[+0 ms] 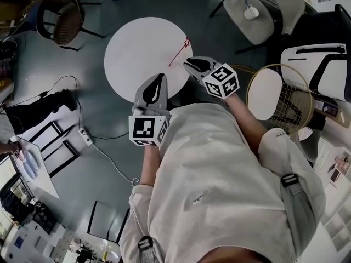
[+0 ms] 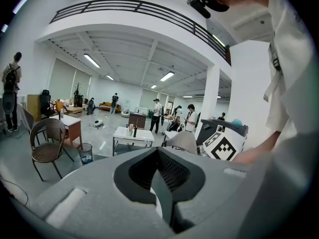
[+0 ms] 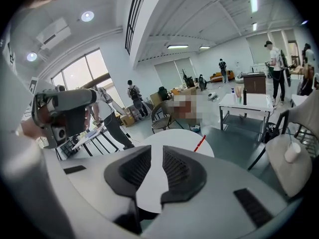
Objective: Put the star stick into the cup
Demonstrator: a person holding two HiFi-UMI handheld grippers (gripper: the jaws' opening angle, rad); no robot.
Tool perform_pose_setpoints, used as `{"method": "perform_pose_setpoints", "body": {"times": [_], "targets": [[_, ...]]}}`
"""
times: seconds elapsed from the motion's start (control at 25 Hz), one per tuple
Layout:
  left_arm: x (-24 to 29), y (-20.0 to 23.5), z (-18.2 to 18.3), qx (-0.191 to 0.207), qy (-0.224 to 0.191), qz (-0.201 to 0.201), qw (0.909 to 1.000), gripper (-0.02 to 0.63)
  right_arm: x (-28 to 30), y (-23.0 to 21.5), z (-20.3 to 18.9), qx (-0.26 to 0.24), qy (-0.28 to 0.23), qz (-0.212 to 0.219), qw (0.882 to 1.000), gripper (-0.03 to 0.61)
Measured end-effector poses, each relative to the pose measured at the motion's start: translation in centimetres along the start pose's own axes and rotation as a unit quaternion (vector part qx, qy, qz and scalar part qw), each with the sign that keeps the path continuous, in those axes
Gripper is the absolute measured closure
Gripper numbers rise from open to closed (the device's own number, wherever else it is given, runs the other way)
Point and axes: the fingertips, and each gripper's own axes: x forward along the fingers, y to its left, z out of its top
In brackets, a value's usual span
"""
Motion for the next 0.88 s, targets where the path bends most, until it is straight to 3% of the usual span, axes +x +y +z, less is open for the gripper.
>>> {"method": "perform_pose_setpoints", "body": {"times": [0.88], "targets": [[-0.8,-1.4,-1.3,-0.002,0.010,0.000,1.0000,0.603,-4.5,2.9,4.0,-0.035,-0.063,0.001,0.997,0.555]]}}
